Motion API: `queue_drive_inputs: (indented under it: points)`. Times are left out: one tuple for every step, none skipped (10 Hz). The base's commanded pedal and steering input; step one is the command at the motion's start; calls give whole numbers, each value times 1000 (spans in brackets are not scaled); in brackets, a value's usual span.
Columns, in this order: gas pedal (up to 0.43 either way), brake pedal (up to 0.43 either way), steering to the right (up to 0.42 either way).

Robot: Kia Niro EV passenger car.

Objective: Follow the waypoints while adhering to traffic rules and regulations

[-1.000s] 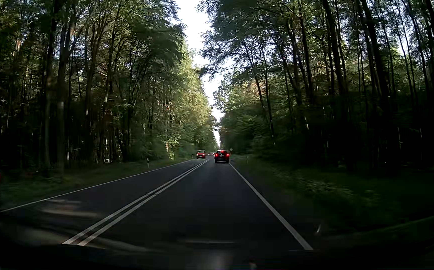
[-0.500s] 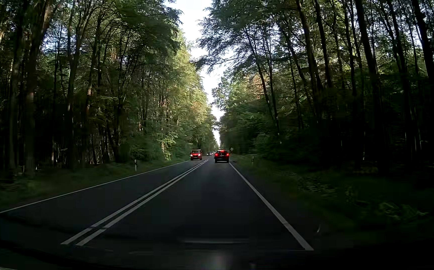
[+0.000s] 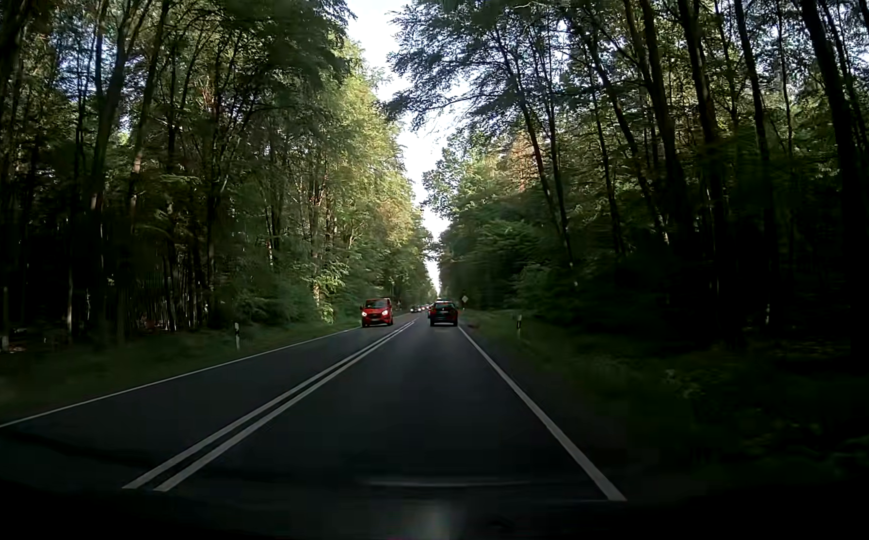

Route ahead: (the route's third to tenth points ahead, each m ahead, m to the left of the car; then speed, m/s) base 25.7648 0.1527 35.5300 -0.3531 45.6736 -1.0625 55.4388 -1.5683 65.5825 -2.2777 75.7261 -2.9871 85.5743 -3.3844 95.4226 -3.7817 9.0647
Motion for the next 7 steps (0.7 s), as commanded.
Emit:
queue_drive_inputs:
  points:
    - [28,0,0]
    - [28,0,0]
    - [28,0,0]
    - [28,0,0]
    - [28,0,0]
    - [28,0,0]
    - [28,0,0]
